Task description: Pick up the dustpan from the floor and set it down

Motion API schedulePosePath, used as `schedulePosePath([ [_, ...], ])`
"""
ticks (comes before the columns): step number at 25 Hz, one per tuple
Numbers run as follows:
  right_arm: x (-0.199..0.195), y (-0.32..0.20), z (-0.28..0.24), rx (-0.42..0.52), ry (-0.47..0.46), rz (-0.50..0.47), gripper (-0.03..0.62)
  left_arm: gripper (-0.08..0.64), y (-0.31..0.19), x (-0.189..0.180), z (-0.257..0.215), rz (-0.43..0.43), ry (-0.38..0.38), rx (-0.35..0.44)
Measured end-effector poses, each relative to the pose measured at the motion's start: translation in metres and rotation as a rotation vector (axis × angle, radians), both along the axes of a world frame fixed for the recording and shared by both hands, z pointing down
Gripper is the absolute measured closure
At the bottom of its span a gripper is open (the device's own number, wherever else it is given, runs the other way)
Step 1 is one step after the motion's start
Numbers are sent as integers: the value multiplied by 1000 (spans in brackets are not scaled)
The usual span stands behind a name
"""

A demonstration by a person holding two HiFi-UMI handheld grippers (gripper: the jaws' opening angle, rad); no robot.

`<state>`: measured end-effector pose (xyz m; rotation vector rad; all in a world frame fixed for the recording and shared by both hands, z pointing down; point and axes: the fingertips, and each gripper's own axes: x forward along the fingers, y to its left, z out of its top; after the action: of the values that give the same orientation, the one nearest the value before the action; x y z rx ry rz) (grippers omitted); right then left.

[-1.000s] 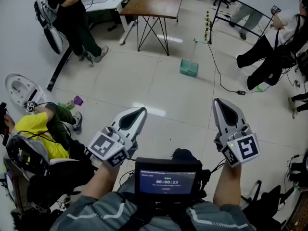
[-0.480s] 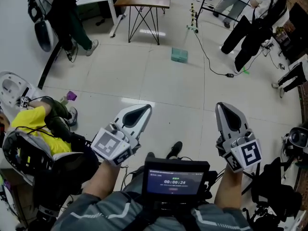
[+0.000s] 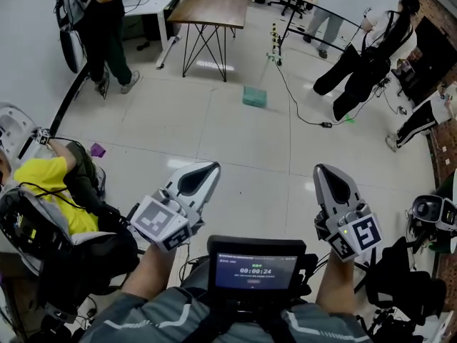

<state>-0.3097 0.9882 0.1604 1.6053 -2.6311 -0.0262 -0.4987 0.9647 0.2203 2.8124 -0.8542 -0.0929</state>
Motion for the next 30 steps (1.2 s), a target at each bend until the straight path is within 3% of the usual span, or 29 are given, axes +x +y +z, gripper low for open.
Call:
schedulePosePath([
  [3,14,18,2,10,-18,6,575,540,16,17,1,14,4,10],
  [12,105,87,9,15,-82,-12,576,540,79,126,-11,41,-46,71],
  [30,161,101,24,33,-68,5,577,540,84,194,-3,84,-38,70],
])
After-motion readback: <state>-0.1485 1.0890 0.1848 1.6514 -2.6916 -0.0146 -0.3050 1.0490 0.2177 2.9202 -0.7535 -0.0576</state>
